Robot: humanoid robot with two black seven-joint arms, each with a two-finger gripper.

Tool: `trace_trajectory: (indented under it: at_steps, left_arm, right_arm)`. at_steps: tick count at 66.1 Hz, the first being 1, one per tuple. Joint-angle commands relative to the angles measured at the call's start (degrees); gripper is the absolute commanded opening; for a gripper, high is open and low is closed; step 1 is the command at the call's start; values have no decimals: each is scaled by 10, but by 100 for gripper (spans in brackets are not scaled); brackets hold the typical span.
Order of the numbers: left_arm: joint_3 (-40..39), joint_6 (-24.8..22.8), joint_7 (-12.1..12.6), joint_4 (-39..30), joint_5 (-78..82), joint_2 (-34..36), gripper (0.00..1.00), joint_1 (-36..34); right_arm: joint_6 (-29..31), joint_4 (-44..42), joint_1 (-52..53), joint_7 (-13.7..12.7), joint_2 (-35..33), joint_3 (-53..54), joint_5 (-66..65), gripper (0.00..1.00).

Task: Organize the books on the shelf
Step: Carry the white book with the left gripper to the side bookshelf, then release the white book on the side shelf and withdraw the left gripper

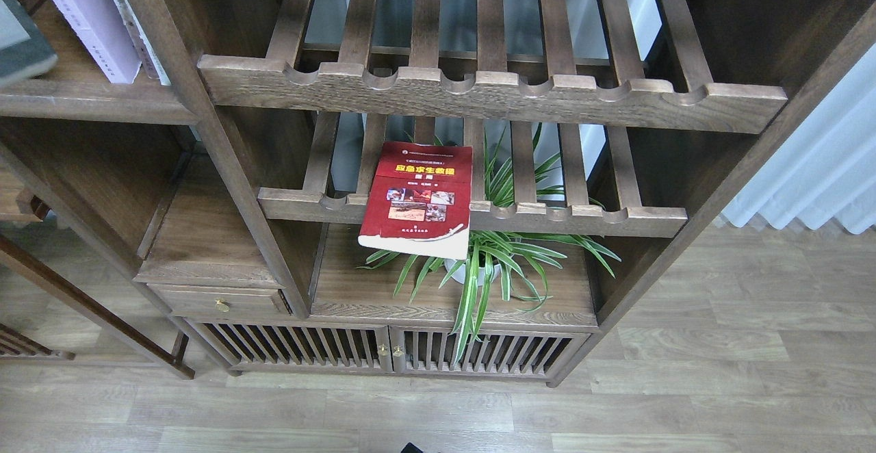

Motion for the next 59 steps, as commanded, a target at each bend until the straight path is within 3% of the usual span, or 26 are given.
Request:
trace_trajectory:
  at_steps: [1,10,26,59]
  left_arm:
    - [2,0,1,13,75,-29,3,-62]
    - [4,0,1,43,169,-68,3,-140]
    - [9,0,2,88,262,-105,3,-218]
    - [151,0,5,243,296,-181,4,-400]
  right_arm:
    - [0,0,-3,0,0,0,0,99]
    - [0,1,-5,0,0,0,0,99]
    - [0,1,-6,0,0,0,0,99]
    - [0,1,-8,1,0,0,0,99]
